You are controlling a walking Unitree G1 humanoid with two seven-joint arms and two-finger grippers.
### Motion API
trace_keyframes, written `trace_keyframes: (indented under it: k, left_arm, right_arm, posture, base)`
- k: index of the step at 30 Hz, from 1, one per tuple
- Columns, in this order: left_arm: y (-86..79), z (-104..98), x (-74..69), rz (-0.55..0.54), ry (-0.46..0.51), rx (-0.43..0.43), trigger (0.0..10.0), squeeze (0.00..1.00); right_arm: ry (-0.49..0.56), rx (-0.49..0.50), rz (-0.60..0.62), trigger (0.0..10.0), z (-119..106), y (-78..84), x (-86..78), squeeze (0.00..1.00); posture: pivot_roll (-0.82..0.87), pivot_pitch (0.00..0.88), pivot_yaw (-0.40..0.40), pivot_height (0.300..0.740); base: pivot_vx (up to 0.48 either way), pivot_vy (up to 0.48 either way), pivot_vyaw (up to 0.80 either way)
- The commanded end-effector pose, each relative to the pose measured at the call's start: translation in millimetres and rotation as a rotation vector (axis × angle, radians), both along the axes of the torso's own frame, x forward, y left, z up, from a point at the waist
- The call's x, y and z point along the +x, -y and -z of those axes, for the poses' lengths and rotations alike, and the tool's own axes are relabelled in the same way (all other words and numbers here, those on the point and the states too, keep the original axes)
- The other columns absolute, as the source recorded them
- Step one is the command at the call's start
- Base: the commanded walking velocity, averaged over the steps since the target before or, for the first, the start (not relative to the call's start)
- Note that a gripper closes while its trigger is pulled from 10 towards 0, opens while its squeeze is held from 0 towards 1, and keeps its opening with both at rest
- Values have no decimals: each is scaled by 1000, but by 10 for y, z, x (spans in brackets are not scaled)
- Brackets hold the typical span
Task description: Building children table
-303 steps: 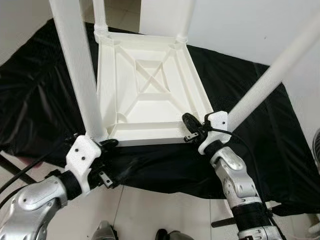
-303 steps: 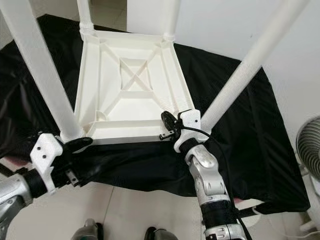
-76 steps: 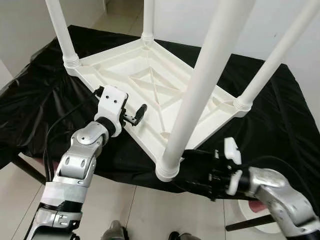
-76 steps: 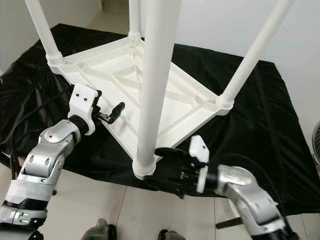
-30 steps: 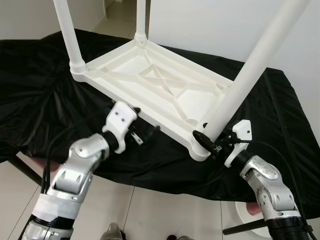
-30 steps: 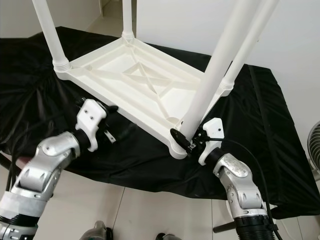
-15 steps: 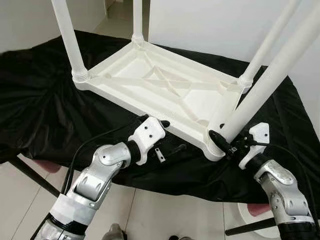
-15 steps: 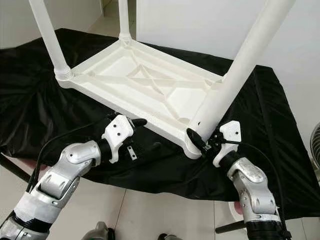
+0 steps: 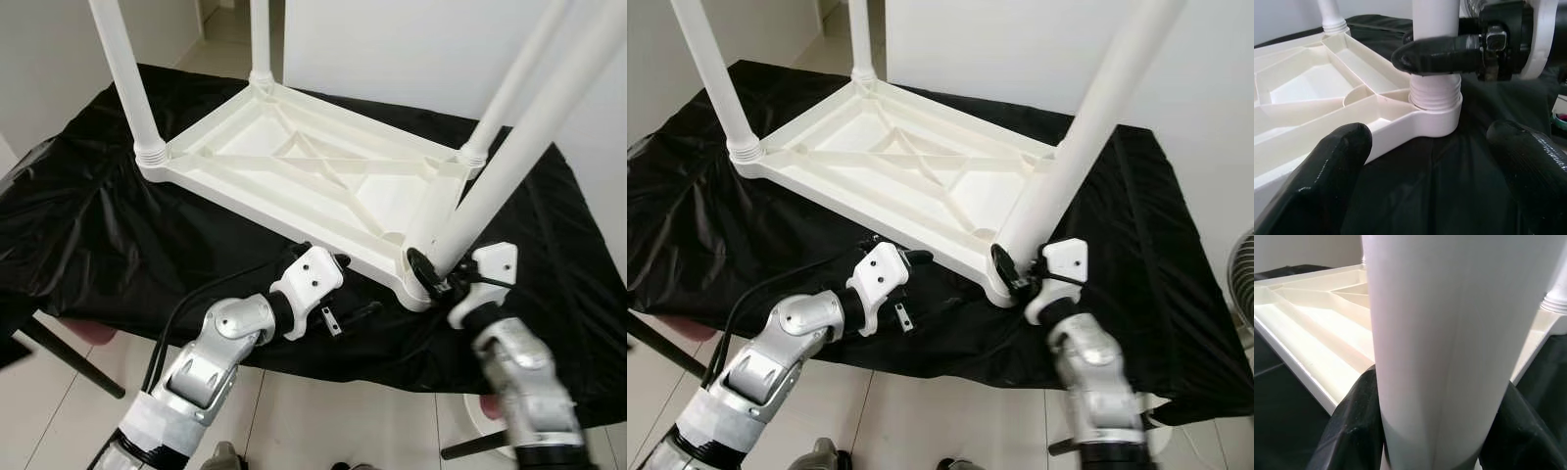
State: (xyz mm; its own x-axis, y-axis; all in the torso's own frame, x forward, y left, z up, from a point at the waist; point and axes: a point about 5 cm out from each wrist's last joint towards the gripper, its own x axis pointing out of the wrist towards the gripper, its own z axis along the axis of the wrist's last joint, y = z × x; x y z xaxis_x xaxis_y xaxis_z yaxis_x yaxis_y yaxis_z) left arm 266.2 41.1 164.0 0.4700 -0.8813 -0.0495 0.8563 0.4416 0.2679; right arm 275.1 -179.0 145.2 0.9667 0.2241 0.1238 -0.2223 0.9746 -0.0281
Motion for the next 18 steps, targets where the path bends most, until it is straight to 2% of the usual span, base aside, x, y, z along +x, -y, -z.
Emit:
trace_keyframes:
  k: [1,4,11,16,17,18]
  left_arm:
    - [-30,-21,40,-99,6,-28,10000,0]
    - [-44,-29,62,-104,0,-38,10000,0]
    - [-68,-18,93,-121,-11,-54,10000,0]
    - [-121,-20,157,-200,-40,-117,10000,0]
    - [-134,-28,169,-220,-42,-124,10000,0]
    - [-134,-28,169,-220,-42,-124,10000,0]
  right_arm:
    - [-93,1,47,0,214,-101,-57,0]
    - [-98,65,116,0,222,-268,-67,0]
    - [-118,96,171,0,243,-355,-59,0]
    - [-149,100,238,39,288,-438,-42,0]
    - [-137,89,246,10000,273,-436,-31,0]
    - [-137,89,246,10000,273,-436,-31,0]
  posture:
    - [85,88,-43,740]
    - [82,84,-47,740]
    - [74,78,-52,740]
    - [65,56,-58,740]
    - [67,55,-57,740]
    - [67,55,-57,740]
  base:
    - [0,0,0]
    - [0,0,0]
    - [0,0,0]
    - [0,0,0]
    - [0,0,0]
    - [0,0,0]
